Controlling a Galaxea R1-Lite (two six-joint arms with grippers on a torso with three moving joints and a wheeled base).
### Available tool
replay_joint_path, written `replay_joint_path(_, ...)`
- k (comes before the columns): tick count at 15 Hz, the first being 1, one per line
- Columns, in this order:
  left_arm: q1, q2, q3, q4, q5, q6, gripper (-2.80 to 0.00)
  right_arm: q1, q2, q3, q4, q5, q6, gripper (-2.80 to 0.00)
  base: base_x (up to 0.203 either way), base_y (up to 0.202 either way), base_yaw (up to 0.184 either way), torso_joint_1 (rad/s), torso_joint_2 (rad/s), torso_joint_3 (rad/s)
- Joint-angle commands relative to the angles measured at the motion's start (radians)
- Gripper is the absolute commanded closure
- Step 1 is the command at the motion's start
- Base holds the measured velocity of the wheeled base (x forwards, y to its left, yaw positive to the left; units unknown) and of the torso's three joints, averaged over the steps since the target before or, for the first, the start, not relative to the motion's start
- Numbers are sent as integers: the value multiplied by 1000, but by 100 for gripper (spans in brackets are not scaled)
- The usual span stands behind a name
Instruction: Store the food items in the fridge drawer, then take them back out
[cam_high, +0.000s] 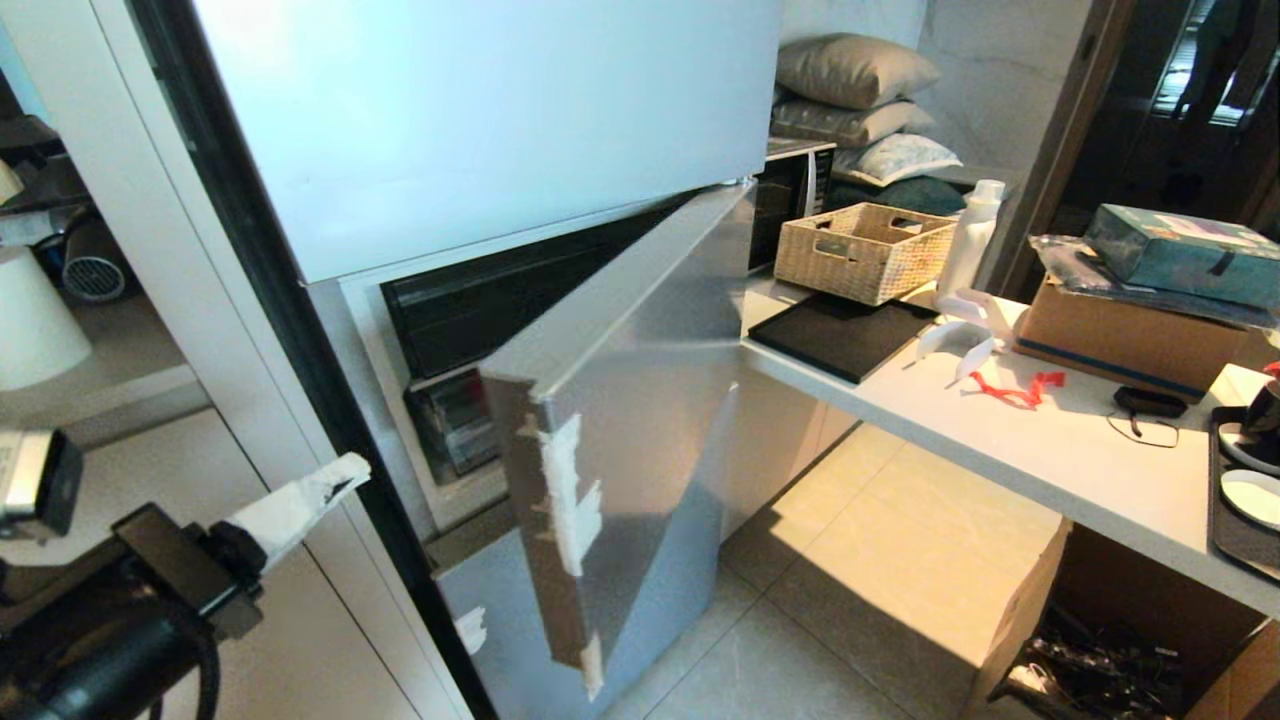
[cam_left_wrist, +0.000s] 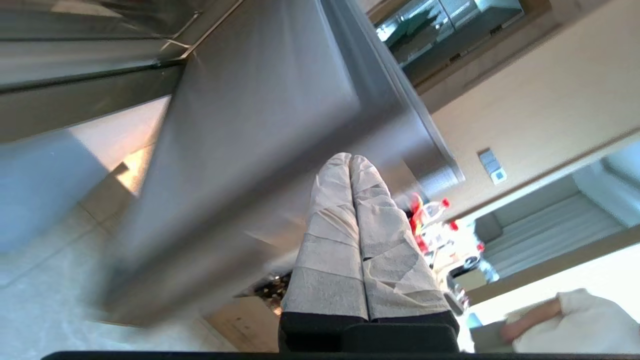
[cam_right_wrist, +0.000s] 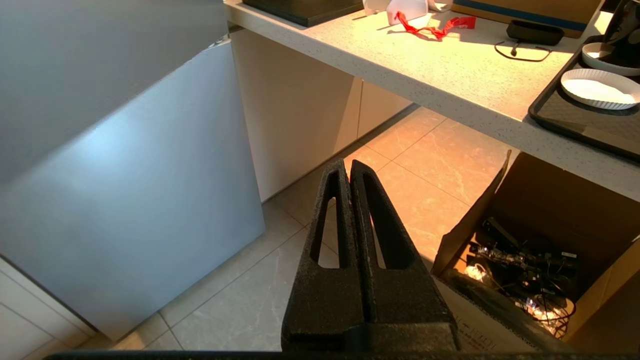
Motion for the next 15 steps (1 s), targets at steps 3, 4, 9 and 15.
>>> replay_joint_path(3,2,-231,-150,365,0,51,0,0,1,0,0,0,0,0,0,0,0,0,0,0)
replay_joint_path(4,2,-303,-196,495,6,72,0,0,1,0,0,0,1,0,0,0,0,0,0,0)
replay_joint_path(9,3,-602,-335,1134,123,537,0,0,1,0,0,0,1,0,0,0,0,0,0,0)
replay_joint_path(15,278,-899,-141,1256,339,818,0,0,1,0,0,0,1,0,0,0,0,0,0,0)
